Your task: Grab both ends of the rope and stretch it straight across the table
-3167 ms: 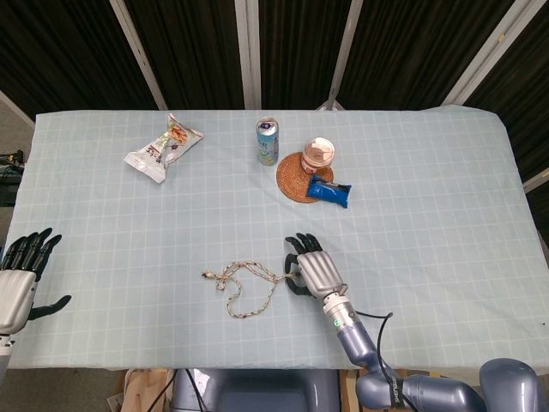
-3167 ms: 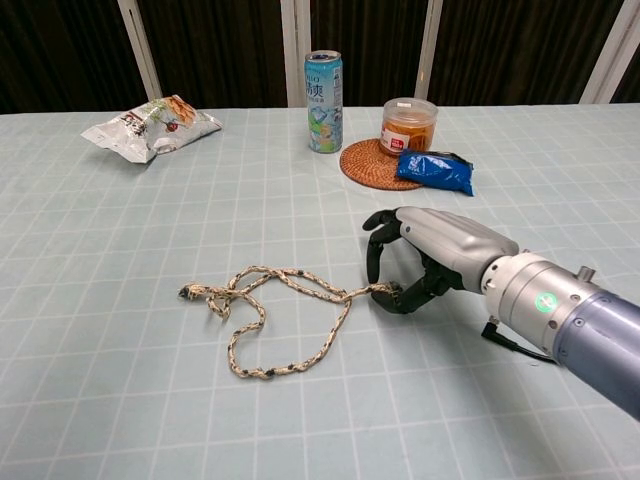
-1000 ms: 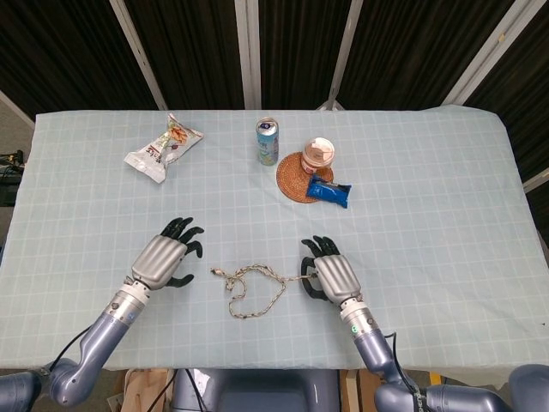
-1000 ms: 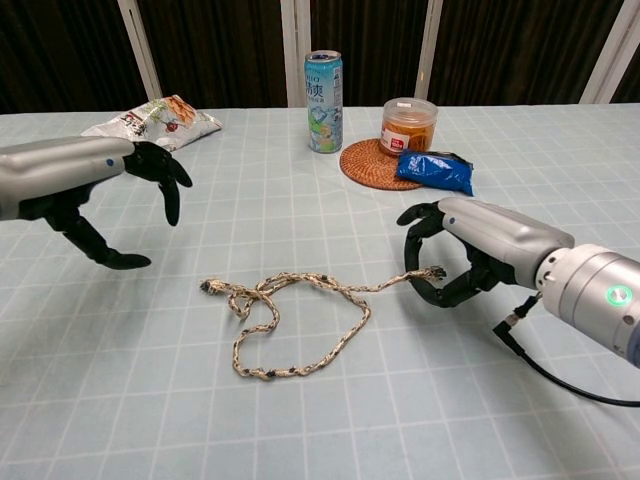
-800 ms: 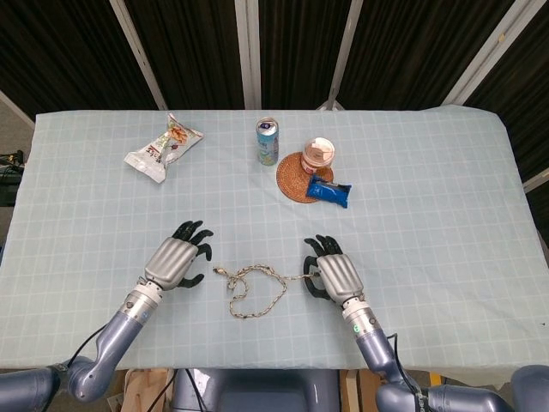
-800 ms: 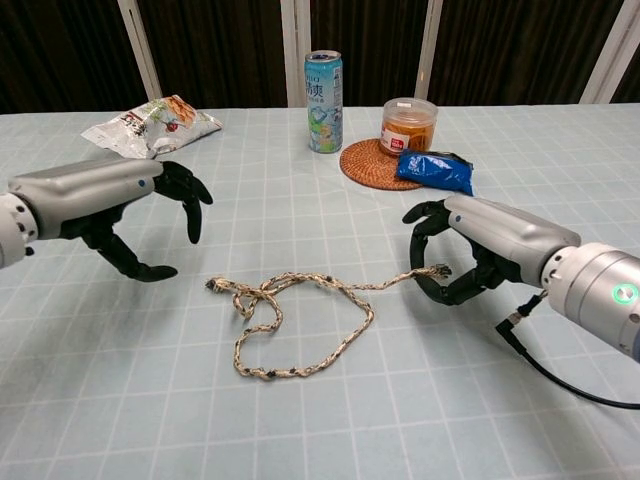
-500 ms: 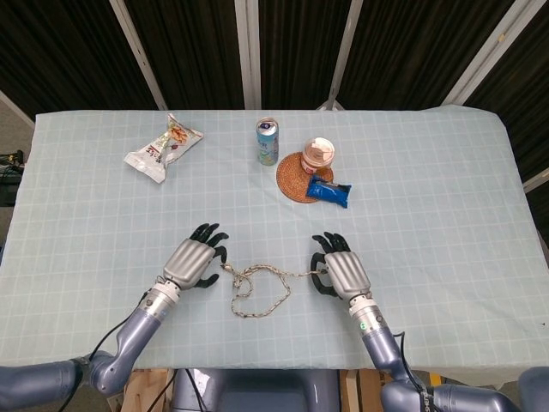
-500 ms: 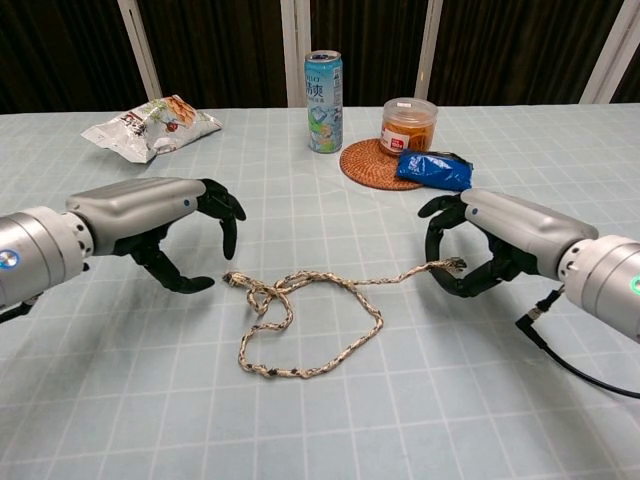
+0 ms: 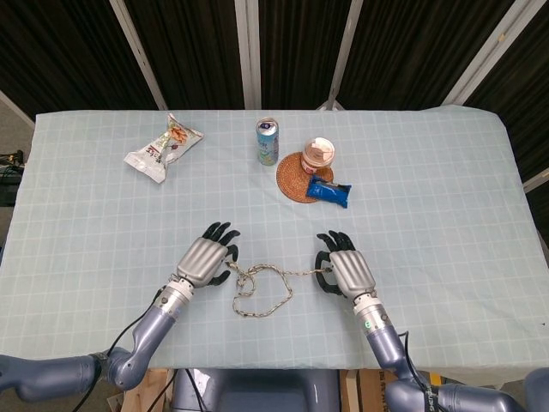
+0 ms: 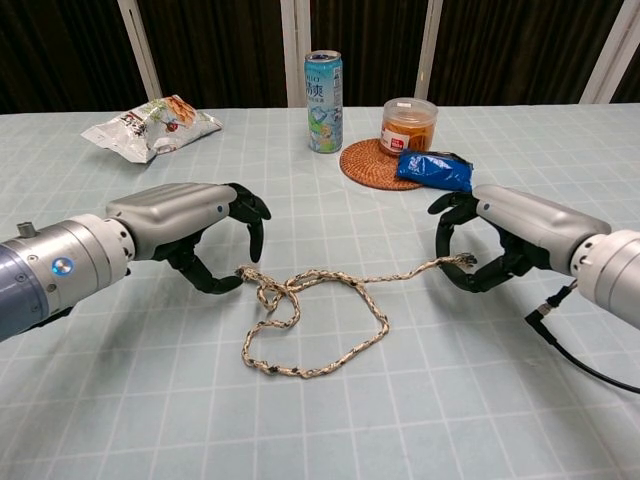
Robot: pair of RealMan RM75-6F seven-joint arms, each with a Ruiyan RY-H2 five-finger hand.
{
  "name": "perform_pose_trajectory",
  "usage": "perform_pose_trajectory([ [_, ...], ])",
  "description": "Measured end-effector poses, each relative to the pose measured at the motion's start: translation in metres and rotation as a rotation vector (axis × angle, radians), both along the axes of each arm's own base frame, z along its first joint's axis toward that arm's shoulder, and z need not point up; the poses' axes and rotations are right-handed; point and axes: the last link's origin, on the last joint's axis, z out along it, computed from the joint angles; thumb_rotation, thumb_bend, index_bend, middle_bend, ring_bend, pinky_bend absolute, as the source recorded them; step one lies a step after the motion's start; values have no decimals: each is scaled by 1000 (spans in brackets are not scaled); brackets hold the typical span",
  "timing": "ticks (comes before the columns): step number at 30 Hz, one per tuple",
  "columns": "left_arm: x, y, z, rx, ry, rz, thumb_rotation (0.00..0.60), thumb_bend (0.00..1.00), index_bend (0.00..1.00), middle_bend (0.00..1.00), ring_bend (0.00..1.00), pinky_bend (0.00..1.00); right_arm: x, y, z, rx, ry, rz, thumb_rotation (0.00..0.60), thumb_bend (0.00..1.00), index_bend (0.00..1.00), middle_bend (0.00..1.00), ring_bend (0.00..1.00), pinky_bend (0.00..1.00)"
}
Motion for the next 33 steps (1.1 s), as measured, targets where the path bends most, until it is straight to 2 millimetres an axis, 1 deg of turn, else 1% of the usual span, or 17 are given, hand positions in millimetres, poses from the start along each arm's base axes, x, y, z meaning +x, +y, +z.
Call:
perform_pose_trajectory([
  [19, 10, 3, -16, -8, 3, -10, 600, 425, 460, 122, 0, 0, 1, 0, 3, -1, 4, 3, 600, 505, 587, 158, 0, 0],
  [33, 8, 4, -19, 10, -10, 13, 600, 427, 498, 142, 0, 0, 1, -1, 6, -7, 5, 2, 600, 509, 589, 158, 0, 0],
])
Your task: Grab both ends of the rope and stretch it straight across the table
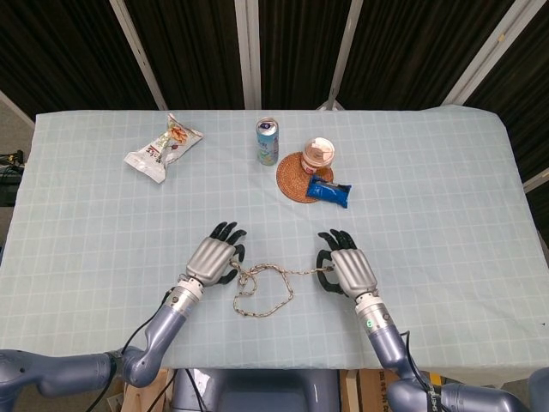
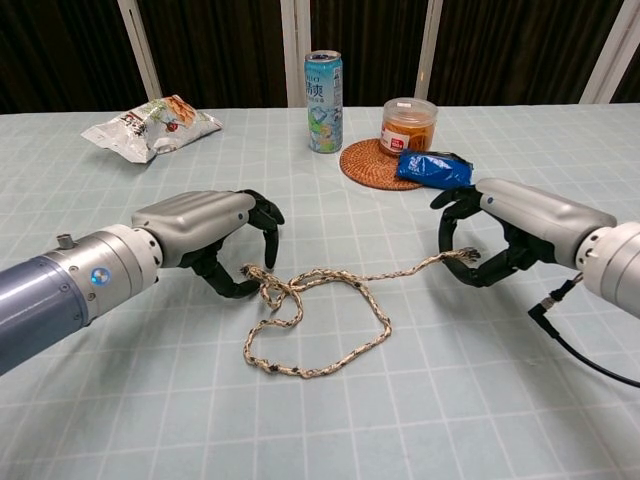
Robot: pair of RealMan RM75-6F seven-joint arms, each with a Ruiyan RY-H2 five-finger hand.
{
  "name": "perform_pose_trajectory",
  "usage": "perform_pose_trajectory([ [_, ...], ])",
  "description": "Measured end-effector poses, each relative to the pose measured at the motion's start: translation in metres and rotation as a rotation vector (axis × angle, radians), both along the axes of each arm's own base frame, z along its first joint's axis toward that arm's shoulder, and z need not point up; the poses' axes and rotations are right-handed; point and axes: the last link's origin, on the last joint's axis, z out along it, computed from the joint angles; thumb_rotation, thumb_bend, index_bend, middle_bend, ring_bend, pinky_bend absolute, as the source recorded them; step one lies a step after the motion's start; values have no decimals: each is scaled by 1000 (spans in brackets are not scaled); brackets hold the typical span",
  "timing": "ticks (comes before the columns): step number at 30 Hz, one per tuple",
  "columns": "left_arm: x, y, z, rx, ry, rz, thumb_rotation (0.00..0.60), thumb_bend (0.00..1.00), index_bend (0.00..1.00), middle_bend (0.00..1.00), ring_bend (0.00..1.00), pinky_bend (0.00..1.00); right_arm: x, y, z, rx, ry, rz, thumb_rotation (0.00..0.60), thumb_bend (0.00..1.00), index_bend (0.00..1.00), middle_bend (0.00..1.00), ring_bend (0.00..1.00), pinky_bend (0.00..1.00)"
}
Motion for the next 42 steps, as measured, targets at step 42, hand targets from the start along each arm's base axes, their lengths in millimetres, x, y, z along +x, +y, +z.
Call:
perform_pose_trajectory([
  [42, -6, 0, 10, 57, -48, 14, 600, 540, 636, 211, 3, 0, -11, -3, 14, -34, 25, -22, 600, 511, 594, 159, 0, 0],
])
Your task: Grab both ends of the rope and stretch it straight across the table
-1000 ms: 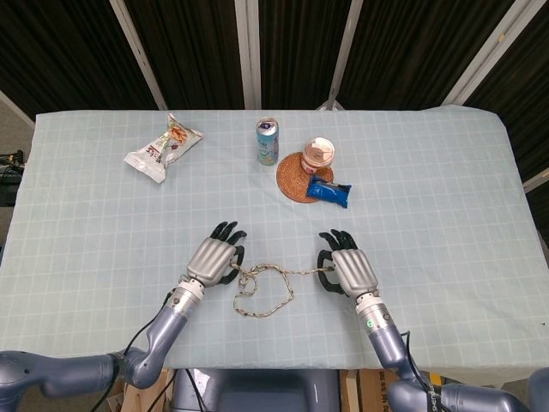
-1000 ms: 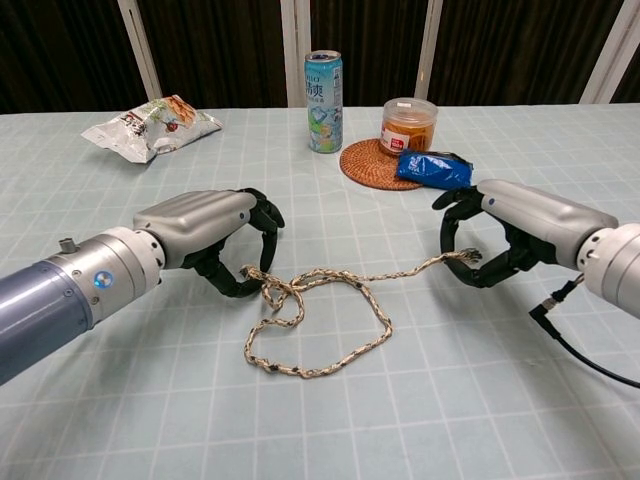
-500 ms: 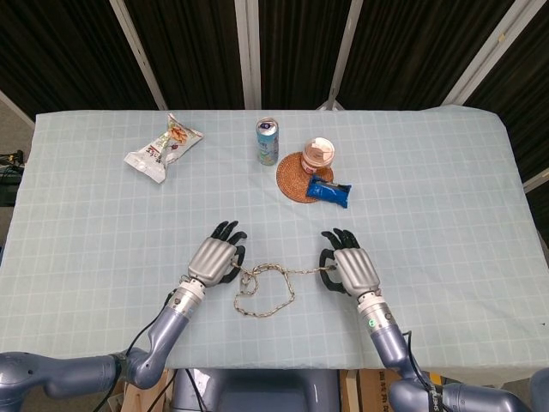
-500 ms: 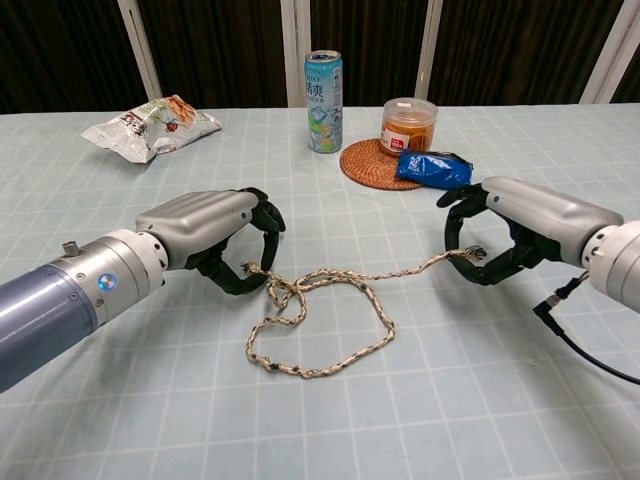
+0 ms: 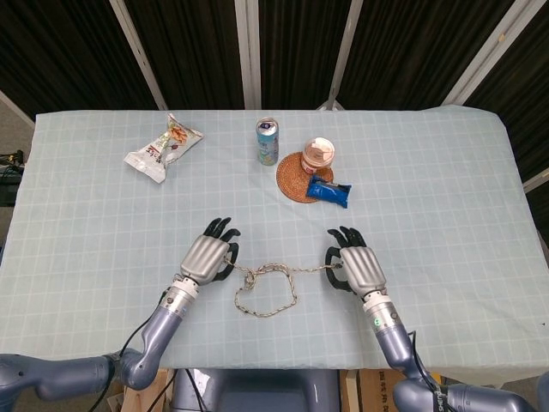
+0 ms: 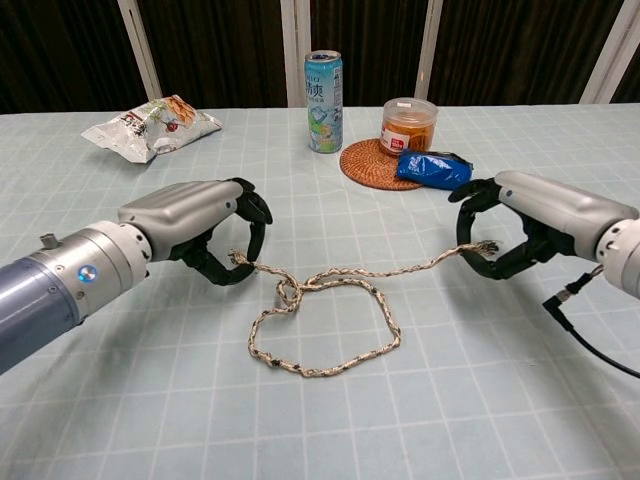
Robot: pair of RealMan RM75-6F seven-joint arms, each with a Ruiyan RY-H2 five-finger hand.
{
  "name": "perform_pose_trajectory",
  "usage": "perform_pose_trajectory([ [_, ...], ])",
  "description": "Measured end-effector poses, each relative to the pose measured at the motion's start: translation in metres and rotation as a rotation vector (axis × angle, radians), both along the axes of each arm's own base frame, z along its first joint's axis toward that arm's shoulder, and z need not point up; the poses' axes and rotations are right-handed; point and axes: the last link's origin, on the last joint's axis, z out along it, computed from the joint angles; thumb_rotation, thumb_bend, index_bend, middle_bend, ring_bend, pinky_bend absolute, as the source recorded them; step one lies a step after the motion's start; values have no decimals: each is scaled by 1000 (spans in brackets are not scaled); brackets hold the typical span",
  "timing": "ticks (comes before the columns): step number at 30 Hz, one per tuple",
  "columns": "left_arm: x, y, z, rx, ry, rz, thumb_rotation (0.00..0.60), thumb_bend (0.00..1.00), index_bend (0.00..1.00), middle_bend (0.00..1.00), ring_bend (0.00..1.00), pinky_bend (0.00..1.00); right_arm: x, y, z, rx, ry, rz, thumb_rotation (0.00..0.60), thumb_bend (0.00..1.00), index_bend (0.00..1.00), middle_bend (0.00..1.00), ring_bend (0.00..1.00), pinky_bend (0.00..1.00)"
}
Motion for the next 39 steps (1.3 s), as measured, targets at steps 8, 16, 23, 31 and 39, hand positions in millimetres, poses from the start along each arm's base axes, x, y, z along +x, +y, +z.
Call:
perform_pose_trajectory([
  [8, -16, 0, 37, 58, -25, 16, 600, 541, 642, 213, 3, 0, -17, -4, 26, -52, 17, -30, 600, 511, 596, 160, 0, 0],
  [16, -38, -3, 81, 129, -58, 64, 600, 541, 645, 213, 3, 0, -38, -6, 56, -111, 23, -73, 600, 511, 596, 160, 0, 0],
  [23, -65, -12, 122, 196, -58, 109, 600, 541, 649, 214, 3, 0, -60, -5, 85, -168, 19, -126, 600, 511, 596, 160, 0, 0],
  [31, -109, -31, 163, 265, -56, 200, 600, 541, 648, 215, 3, 0, -93, 1, 117, -236, -3, -216, 600, 511, 596, 160, 0, 0],
  [39, -144, -52, 187, 311, -82, 294, 600, 541, 649, 215, 3, 0, -123, 12, 135, -269, -2, -279, 600, 511, 597, 161, 0, 0],
])
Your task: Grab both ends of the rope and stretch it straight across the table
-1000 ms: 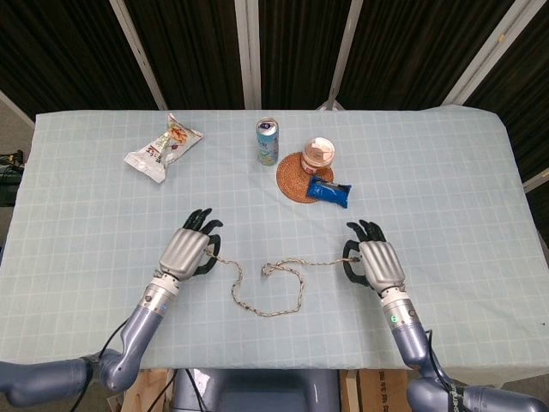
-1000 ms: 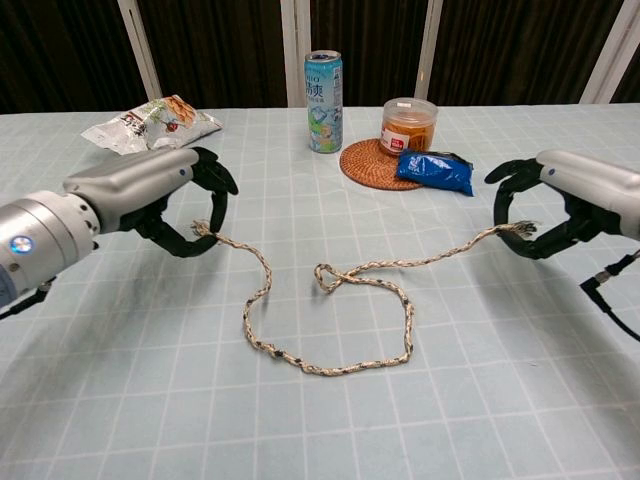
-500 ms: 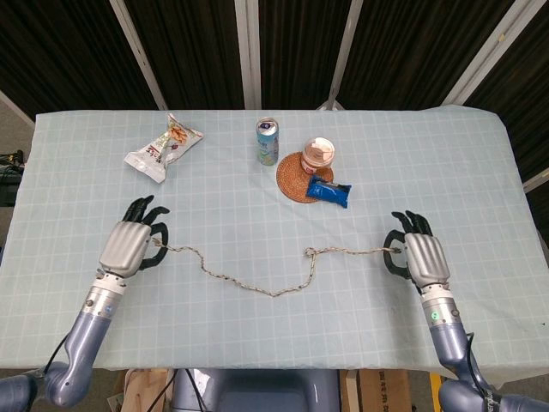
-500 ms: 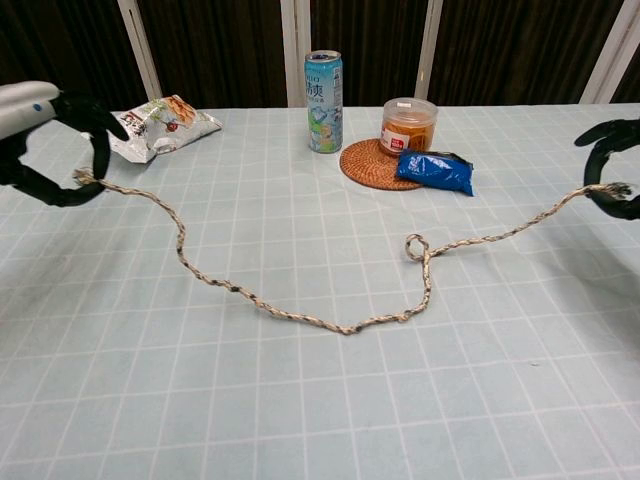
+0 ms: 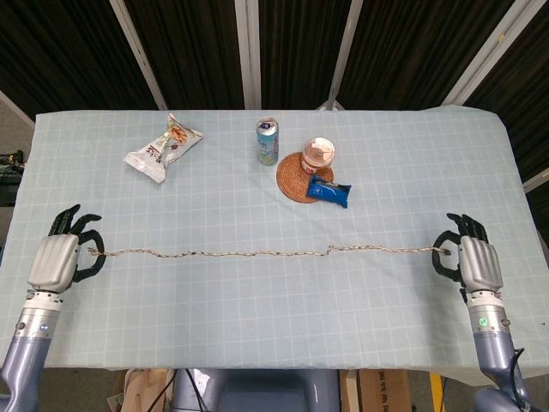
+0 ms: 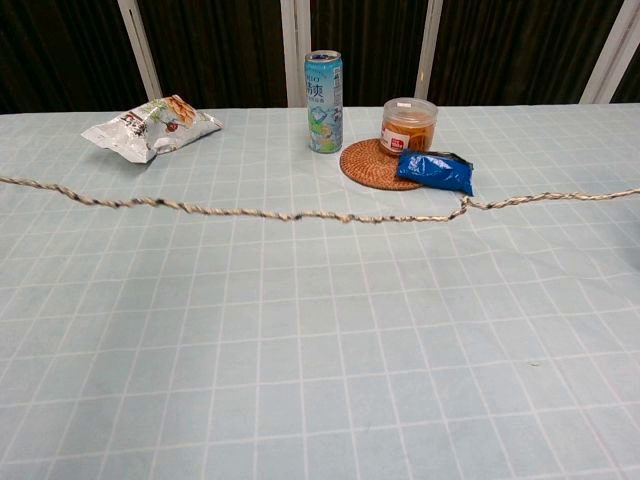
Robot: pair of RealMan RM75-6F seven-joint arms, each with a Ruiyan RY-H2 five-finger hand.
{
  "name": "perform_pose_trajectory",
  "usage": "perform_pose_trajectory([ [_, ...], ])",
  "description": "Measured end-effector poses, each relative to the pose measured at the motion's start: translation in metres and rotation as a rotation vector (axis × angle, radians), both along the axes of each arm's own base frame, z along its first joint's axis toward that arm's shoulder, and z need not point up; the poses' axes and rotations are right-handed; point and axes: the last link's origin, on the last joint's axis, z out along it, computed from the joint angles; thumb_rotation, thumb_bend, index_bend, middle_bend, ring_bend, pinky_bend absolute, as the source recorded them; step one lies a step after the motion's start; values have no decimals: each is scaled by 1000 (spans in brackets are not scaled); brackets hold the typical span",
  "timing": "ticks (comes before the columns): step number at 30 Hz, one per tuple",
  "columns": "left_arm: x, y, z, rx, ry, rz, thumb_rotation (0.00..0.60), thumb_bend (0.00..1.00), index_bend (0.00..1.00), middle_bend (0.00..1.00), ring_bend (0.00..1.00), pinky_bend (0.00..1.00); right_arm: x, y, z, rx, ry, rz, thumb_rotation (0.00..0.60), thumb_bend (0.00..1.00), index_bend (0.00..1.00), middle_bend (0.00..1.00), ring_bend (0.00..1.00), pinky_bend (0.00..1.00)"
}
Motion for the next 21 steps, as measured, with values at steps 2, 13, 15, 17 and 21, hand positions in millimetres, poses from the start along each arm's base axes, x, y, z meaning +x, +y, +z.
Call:
perform_pose_trajectory([
  [2, -5, -4, 4, 13, -12, 16, 600, 541, 649, 215, 3, 0, -7, 3, 2, -1, 4, -13, 600, 510, 597, 162, 0, 0],
  [13, -18, -10, 0, 35, -69, 82, 600, 541, 649, 216, 3, 0, -28, 9, 1, 15, 26, -68, 600, 511, 598, 163, 0, 0],
  [15, -19, -11, -3, 30, -67, 85, 600, 542, 649, 216, 3, 0, -30, 10, -1, 20, 32, -71, 600, 511, 598, 163, 0, 0],
  [17, -20, -11, -6, 24, -63, 89, 600, 541, 649, 216, 3, 0, -31, 10, -3, 27, 36, -76, 600, 511, 598, 163, 0, 0],
  [21, -24, -11, -11, 8, -44, 100, 600, 542, 649, 216, 3, 0, -35, 11, -6, 44, 40, -91, 600, 510, 598, 163, 0, 0],
])
